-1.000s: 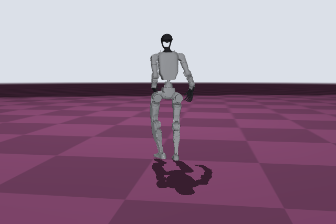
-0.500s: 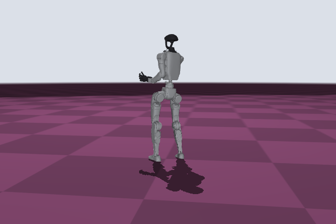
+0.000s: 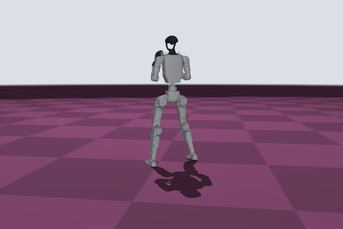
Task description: Dance
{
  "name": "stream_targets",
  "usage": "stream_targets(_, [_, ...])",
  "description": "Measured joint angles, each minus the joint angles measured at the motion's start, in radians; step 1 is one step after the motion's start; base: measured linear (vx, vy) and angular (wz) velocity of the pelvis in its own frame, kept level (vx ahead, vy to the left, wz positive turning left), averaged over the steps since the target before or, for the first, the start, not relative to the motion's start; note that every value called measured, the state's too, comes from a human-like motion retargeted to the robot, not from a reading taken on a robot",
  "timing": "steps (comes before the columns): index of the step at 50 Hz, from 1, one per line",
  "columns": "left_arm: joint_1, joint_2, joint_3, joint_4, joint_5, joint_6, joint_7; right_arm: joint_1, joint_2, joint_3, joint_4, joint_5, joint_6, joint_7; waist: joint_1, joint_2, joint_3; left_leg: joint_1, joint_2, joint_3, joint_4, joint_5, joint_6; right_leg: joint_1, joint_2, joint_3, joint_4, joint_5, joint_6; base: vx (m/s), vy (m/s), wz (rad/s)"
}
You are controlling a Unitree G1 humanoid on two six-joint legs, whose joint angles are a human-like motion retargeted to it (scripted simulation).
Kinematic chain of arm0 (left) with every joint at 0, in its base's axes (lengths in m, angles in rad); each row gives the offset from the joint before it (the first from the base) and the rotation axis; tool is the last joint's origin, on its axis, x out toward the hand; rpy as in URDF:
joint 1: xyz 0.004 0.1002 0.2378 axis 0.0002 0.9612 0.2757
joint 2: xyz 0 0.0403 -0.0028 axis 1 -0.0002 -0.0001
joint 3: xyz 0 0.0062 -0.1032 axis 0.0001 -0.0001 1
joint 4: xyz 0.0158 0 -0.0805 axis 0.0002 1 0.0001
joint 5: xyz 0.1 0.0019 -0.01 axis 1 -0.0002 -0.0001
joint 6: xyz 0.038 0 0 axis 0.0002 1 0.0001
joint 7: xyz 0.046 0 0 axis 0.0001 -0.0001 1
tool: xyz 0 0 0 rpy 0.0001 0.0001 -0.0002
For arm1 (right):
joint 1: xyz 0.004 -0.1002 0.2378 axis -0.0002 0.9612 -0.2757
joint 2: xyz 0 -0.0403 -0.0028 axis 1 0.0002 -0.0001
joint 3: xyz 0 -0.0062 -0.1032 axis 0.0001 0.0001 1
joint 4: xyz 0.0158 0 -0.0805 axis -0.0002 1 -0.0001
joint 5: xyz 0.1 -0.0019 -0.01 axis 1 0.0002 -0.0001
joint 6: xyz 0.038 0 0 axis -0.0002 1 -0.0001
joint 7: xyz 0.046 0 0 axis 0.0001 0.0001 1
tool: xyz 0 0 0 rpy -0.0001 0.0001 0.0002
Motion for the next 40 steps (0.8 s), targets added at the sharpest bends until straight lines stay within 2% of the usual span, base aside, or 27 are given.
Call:
stream_targets(2, [0.026,-0.047,-0.001,-0.001,0.027,0.01,-0.009,0.04,0.089,0.005,0.017,0.064,0.057,0.029,-0.007,-0.014,0.008,0.018,0.062,-0.02,0.005,0.006,-0.02,-0.009,0.1,0.075,0.066,-0.027,0.0,-0.28,-0.48,0.21])
stream_targets(5, [0.016,-0.177,0.01,0.032,-0.041,0.045,-0.016,0.049,0.193,-0.019,0.042,0.162,0.083,0.035,0.0,-0.063,0.0,-0.009,0.096,-0.041,0.065,0.025,0.005,-0.002,0.115,0.071,0.07,-0.058,0.0,-0.44,-0.42,0.11])
stream_targets(7, [-0.04,-0.256,0.042,0.091,-0.082,0.056,0.029,0.013,0.233,-0.058,0.058,0.194,0.062,0.009,-0.009,-0.096,-0.007,-0.046,0.105,-0.069,0.141,0.054,0.039,0.004,0.129,0.071,0.074,-0.063,-0.001,-0.32,-0.35,0.18])
stream_targets(9, [-0.155,-0.285,0.099,0.152,-0.123,-0.015,0.131,-0.08,0.219,-0.134,0.067,0.2,0.012,-0.046,-0.008,-0.125,-0.012,-0.102,0.114,-0.058,0.259,0.068,0.109,0.014,0.131,0.063,0.072,-0.067,-0.008,-0.31,-0.23,0.18])
stream_targets(10, [-0.228,-0.277,0.137,0.178,-0.143,-0.081,0.199,-0.142,0.192,-0.187,0.066,0.195,-0.015,-0.082,-0.007,-0.14,-0.011,-0.139,0.122,-0.03,0.329,0.069,0.159,0.018,0.131,0.063,0.065,-0.066,-0.015,-0.44,-0.16,0.03])
stream_targets(11, [-0.304,-0.237,0.179,0.202,-0.131,-0.164,0.308,-0.221,0.134,-0.251,0.065,0.188,-0.037,-0.133,0.003,-0.154,-0.009,-0.18,0.118,-0.005,0.408,0.055,0.239,0.018,0.122,0.058,0.054,-0.059,-0.027,-0.43,-0.1,-0.18])
stream_targets(12, [-0.38,-0.191,0.22,0.228,-0.105,-0.243,0.419,-0.299,0.07,-0.317,0.067,0.178,-0.059,-0.184,0.015,-0.165,-0.007,-0.215,0.101,0.0,0.471,0.043,0.285,0.017,0.115,0.051,0.042,-0.051,-0.039,-0.35,-0.03,-0.47])
stream_targets(13, [-0.458,-0.135,0.263,0.259,-0.048,-0.314,0.534,-0.375,-0.004,-0.386,0.076,0.163,-0.085,-0.236,0.031,-0.167,-0.008,-0.237,0.058,-0.033,0.503,0.036,0.259,0.012,0.114,0.04,0.031,-0.04,-0.05,-0.3,0.01,-0.5])
stream_targets(15, [-0.62,-0.025,0.333,0.353,0.138,-0.398,0.694,-0.507,-0.167,-0.496,0.12,0.107,-0.137,-0.352,0.068,-0.177,-0.007,-0.266,-0.049,-0.068,0.554,0.015,0.207,0.017,0.106,0.022,-0.009,-0.008,-0.076,-0.26,0.03,-0.48])
stream_targets(17, [-0.777,0.099,0.361,0.484,0.293,-0.396,0.785,-0.625,-0.324,-0.551,0.211,0.025,-0.203,-0.489,0.098,-0.18,-0.002,-0.272,-0.125,-0.036,0.559,0.001,0.164,0.043,0.098,-0.01,-0.067,0.033,-0.101,-0.18,0.02,-0.34])
stream_targets(19, [-0.928,0.167,0.347,0.635,0.384,-0.378,0.84,-0.741,-0.463,-0.553,0.34,-0.072,-0.276,-0.63,0.093,-0.176,-0.011,-0.27,-0.175,0.016,0.538,0.011,0.187,0.076,0.101,-0.039,-0.131,0.073,-0.117,-0.08,0.01,0.03])
stream_targets(22, [-1.121,0.216,0.349,0.888,0.43,-0.431,0.792,-0.893,-0.632,-0.52,0.58,-0.23,-0.36,-0.802,0.082,-0.156,-0.045,-0.252,-0.255,0.058,0.439,0.068,0.198,0.11,0.12,-0.067,-0.219,0.119,-0.13,-0.05,0.06,-0.09])
stream_targets(26, [-1.343,0.268,0.415,1.292,0.538,-0.499,0.684,-1.128,-0.77,-0.425,0.988,-0.42,-0.447,-0.923,0.118,-0.104,-0.054,-0.201,-0.416,-0.051,0.228,0.149,0.153,0.132,0.157,-0.022,-0.274,0.108,-0.104,-0.1,0.18,-0.82])
stream_targets(27, [-1.383,0.291,0.429,1.386,0.581,-0.512,0.674,-1.189,-0.792,-0.391,1.098,-0.459,-0.46,-0.943,0.13,-0.088,-0.05,-0.181,-0.432,-0.039,0.176,0.158,0.178,0.141,0.167,-0.01,-0.28,0.097,-0.098,-0.03,0.17,-1.05])
stream_targets(28, [-1.41,0.316,0.437,1.474,0.628,-0.517,0.681,-1.24,-0.813,-0.355,1.204,-0.49,-0.462,-0.959,0.135,-0.079,-0.046,-0.159,-0.435,0.008,0.135,0.147,0.271,0.154,0.169,-0.007,-0.286,0.09,-0.094,0.03,0.15,-0.74])
stream_targets(29, [-1.431,0.34,0.44,1.553,0.683,-0.516,0.705,-1.281,-0.841,-0.315,1.3,-0.504,-0.454,-0.972,0.135,-0.059,-0.047,-0.122,-0.405,0.075,0.102,0.113,0.297,0.164,0.184,-0.004,-0.288,0.083,-0.094,0.07,0.12,-0.43])
stream_targets(30, [-1.448,0.365,0.439,1.628,0.741,-0.511,0.739,-1.315,-0.874,-0.274,1.39,-0.509,-0.439,-0.984,0.132,-0.035,-0.049,-0.077,-0.358,0.152,0.072,0.069,0.289,0.173,0.206,-0.002,-0.288,0.075,-0.096,0.14,0.1,-0.32])
stream_targets(32, [-1.439,0.402,0.428,1.734,0.856,-0.497,0.85,-1.345,-0.94,-0.183,1.513,-0.48,-0.394,-1.012,0.143,-0.005,-0.058,-0.048,-0.387,0.077,0.056,0.055,0.287,0.185,0.22,0.01,-0.264,0.045,-0.09,0.25,0.13,-0.26])
stream_targets(33, [-1.423,0.42,0.421,1.772,0.912,-0.498,0.914,-1.356,-0.958,-0.152,1.554,-0.483,-0.383,-1.04,0.143,0.011,-0.059,-0.033,-0.388,0.004,0.045,0.057,0.253,0.189,0.223,0.013,-0.242,0.04,-0.089,0.18,0.16,-0.17])
stream_targets(35, [-1.403,0.467,0.42,1.804,1.003,-0.493,1.021,-1.396,-0.952,-0.13,1.613,-0.527,-0.404,-1.147,0.136,0.034,-0.048,-0.035,-0.365,0.015,0.058,0.043,0.243,0.165,0.224,0.031,-0.18,0.038,-0.088,-0.03,0.09,-0.15])
stream_targets(37, [-1.382,0.447,0.447,1.753,1.041,-0.462,1.072,-1.359,-0.928,-0.185,1.573,-0.566,-0.452,-1.262,0.141,0.048,-0.051,-0.036,-0.355,0.058,0.069,0.021,0.269,0.131,0.249,0.06,-0.108,0.062,-0.064,-0.09,-0.02,-0.21])
stream_targets(38, [-1.376,0.427,0.472,1.706,1.045,-0.463,1.08,-1.334,-0.915,-0.211,1.523,-0.541,-0.474,-1.289,0.151,0.051,-0.045,-0.048,-0.365,0.032,0.078,0.012,0.266,0.11,0.264,0.099,-0.068,0.083,-0.023,-0.15,-0.19,-0.53])
stream_targets(40, [-1.351,0.399,0.49,1.571,0.991,-0.486,1.042,-1.292,-0.885,-0.269,1.416,-0.459,-0.512,-1.218,0.178,0.058,-0.008,-0.065,-0.3,0.027,0.155,-0.042,0.216,0.094,0.344,0.089,0.0,0.132,0.0,-0.16,-0.76,-0.73])
